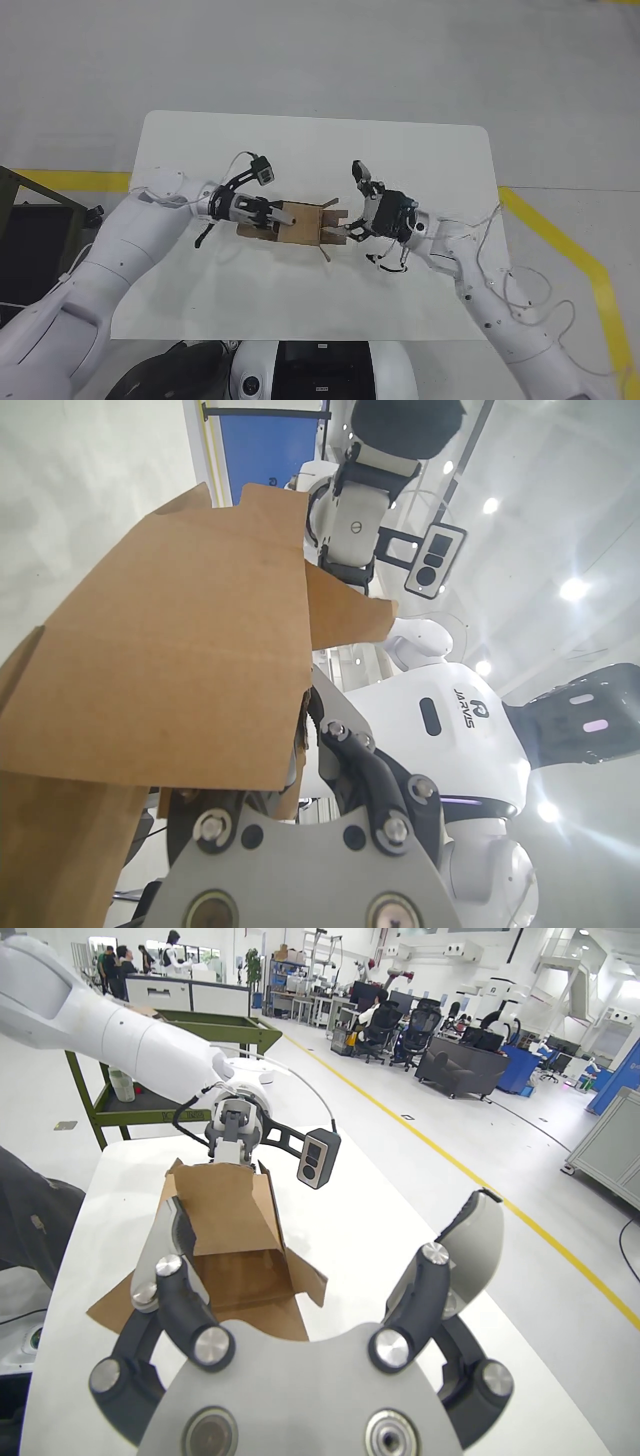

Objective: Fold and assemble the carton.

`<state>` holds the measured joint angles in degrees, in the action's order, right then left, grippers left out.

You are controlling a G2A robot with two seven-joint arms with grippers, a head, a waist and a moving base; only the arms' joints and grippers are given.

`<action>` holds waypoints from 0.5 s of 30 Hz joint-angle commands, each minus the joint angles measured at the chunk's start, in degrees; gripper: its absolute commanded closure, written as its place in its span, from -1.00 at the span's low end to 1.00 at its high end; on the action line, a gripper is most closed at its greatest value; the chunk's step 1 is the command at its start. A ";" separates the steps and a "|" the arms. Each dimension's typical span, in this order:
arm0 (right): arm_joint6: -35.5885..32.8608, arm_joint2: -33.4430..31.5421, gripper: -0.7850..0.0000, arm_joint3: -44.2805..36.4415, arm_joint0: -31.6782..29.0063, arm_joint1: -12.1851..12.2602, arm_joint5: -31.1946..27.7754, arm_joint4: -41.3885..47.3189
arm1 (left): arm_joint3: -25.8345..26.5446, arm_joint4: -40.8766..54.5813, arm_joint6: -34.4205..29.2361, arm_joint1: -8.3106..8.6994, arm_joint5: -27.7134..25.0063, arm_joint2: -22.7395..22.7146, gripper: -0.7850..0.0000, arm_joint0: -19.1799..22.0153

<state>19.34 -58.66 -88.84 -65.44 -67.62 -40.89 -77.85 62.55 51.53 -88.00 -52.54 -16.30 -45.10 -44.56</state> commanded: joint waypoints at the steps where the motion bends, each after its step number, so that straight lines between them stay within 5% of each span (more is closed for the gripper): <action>1: -1.25 -1.29 -1.00 0.77 -0.53 0.14 -0.80 3.66 | 0.42 0.93 0.00 0.37 0.00 -1.30 1.00 -0.67; 15: -22.17 -0.08 -1.00 6.01 1.44 -0.05 -11.90 36.21 | 9.64 -3.58 0.00 4.14 -0.01 -10.74 1.00 -6.47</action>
<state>-1.72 -58.96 -82.52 -64.04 -67.68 -51.59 -43.87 71.71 48.48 -88.00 -48.65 -16.31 -55.58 -50.74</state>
